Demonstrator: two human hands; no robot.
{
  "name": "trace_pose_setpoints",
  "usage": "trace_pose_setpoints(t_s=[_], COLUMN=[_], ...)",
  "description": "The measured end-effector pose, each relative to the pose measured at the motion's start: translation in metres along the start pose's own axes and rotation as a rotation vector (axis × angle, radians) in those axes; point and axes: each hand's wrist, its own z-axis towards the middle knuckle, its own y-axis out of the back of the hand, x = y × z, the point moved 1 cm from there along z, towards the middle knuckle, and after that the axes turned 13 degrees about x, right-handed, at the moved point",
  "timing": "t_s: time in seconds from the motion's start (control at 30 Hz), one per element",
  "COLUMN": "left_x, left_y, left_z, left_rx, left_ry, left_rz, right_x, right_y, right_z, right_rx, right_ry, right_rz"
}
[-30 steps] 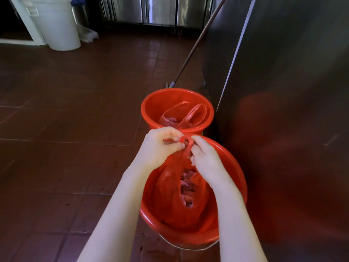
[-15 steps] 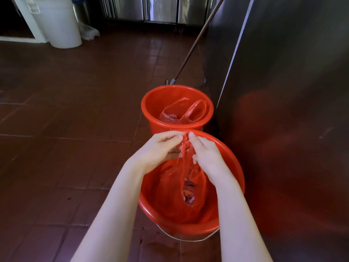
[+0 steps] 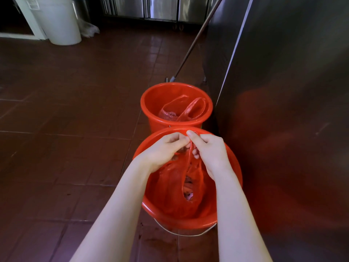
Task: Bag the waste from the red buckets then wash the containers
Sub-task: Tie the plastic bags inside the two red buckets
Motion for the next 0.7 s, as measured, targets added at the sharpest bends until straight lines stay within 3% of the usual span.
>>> trace_pose_setpoints(t_s=[0.3, 0.43, 0.53, 0.6, 0.7], left_x=[-0.006, -0.003, -0.005, -0.007, -0.006], left_y=[-0.004, -0.005, -0.007, -0.010, -0.013], left_z=[-0.001, -0.001, -0.002, -0.003, -0.003], left_rx=[0.053, 0.007, -0.080, -0.133, -0.105], left_ry=[-0.008, 0.015, -0.094, -0.157, -0.103], left_rz=[0.007, 0.265, 0.432, 0.447, 0.399], right_x=[0.005, -0.004, -0.011, -0.013, -0.014], right_y=[0.006, 0.002, 0.000, 0.001, 0.005], right_z=[-0.002, -0.001, 0.000, 0.002, 0.004], right_rx=[-0.118, -0.247, -0.306, -0.333, -0.343], right_ry=[0.039, -0.003, -0.026, -0.038, -0.065], right_rz=[0.082, -0.123, -0.115, -0.085, -0.090])
